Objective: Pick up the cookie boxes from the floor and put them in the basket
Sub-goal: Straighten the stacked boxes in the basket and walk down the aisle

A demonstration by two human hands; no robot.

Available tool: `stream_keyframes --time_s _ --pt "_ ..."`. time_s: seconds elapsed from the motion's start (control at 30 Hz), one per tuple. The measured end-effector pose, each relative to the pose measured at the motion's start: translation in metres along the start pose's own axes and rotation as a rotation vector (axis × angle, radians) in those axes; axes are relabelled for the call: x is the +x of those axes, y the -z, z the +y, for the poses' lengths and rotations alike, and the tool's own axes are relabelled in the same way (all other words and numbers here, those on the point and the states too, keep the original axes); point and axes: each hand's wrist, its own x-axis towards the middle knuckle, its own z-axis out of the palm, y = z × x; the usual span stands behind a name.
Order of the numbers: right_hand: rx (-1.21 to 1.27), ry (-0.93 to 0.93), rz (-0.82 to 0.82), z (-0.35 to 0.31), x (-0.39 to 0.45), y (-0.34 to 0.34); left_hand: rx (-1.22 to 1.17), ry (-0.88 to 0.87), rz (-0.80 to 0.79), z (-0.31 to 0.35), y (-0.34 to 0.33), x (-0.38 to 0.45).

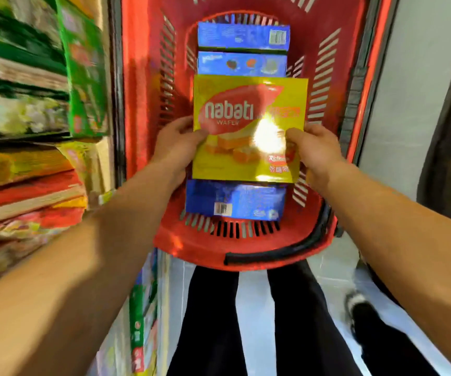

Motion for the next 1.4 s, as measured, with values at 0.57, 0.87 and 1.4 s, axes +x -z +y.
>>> stream_keyframes --time_s 0.57,0.87,1.4 --pt "-0.687 0.106 0.083 0.024 0.054 -0.022 0.424 -0.100 0.025 -0.012 -0.012 0.051" --pt "-1.090 0.488 -0.115 -0.032 -0.154 0.041 0.817 -0.237 -0.125 0.038 0.011 -0.172" --pt "-1.568 1.325 -0.700 -0.053 -0.314 0.126 0.423 -0.102 0.448 -0.024 -0.022 -0.486"
